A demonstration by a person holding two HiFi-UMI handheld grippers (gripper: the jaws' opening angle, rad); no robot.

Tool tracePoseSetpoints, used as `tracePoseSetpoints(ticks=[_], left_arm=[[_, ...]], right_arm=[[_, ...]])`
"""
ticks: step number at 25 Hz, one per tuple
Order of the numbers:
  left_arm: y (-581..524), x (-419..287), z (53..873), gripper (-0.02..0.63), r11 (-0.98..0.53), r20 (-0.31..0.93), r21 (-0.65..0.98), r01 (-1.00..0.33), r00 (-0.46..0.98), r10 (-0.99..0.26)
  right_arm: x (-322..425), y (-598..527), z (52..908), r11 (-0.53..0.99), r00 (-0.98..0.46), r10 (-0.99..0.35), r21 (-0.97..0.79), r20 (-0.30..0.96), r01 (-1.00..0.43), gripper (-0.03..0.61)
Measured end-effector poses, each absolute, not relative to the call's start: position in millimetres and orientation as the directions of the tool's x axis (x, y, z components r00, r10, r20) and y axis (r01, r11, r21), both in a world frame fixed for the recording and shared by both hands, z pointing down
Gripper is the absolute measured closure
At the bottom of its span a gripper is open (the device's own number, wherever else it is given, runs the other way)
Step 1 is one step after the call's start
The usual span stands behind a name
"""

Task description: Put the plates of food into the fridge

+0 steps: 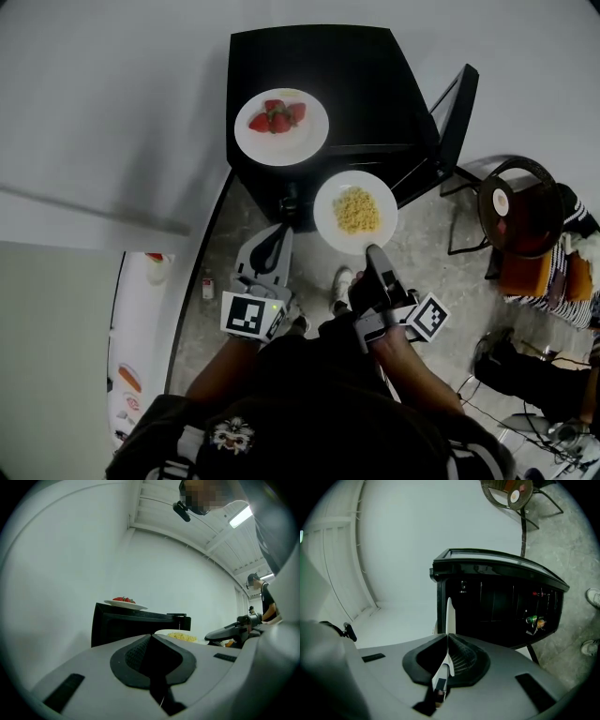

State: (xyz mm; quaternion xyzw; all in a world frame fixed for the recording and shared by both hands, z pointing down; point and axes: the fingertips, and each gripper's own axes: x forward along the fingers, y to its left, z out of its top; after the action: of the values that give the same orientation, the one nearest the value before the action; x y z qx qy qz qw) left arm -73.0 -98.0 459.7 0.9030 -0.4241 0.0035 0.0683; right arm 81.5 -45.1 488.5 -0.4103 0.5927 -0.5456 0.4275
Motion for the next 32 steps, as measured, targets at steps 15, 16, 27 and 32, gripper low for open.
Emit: tracePoseSetpoints(ticks=[15,16,27,32], left_arm=[[-92.3,-71.8,480.6,0.592,-0.630,0.096,0.126,-0.766,0.642,-0.761],[-92.7,-71.4,479.8,0.592,-0.631,0.092,0.126,-0.766,0.642,-0.761],[-96.9,-65.4,471.8,0.592,-0.616,0.081,0.151,-0.773,0.630,-0.772],[-93.8,-67.1,472.6,0.592,-0.619,0.091,0.134,-0.774,0.632,-0.770]], right_arm=[[99.0,-105.4,556.2,0.029,-0.225,-0.974,-0.998,-0.017,-0.050,0.546],[99.7,-110.1,558.3,0.030,-0.220,-0.975,-0.998,-0.018,-0.051,0.546],[111.5,-167.8,569.3,0.032,-0.151,-0.988,-0.999,-0.027,-0.031,0.546],[109.4,-188.0,574.0,0.029,-0.150,-0.989,-0.999,-0.022,-0.043,0.546]])
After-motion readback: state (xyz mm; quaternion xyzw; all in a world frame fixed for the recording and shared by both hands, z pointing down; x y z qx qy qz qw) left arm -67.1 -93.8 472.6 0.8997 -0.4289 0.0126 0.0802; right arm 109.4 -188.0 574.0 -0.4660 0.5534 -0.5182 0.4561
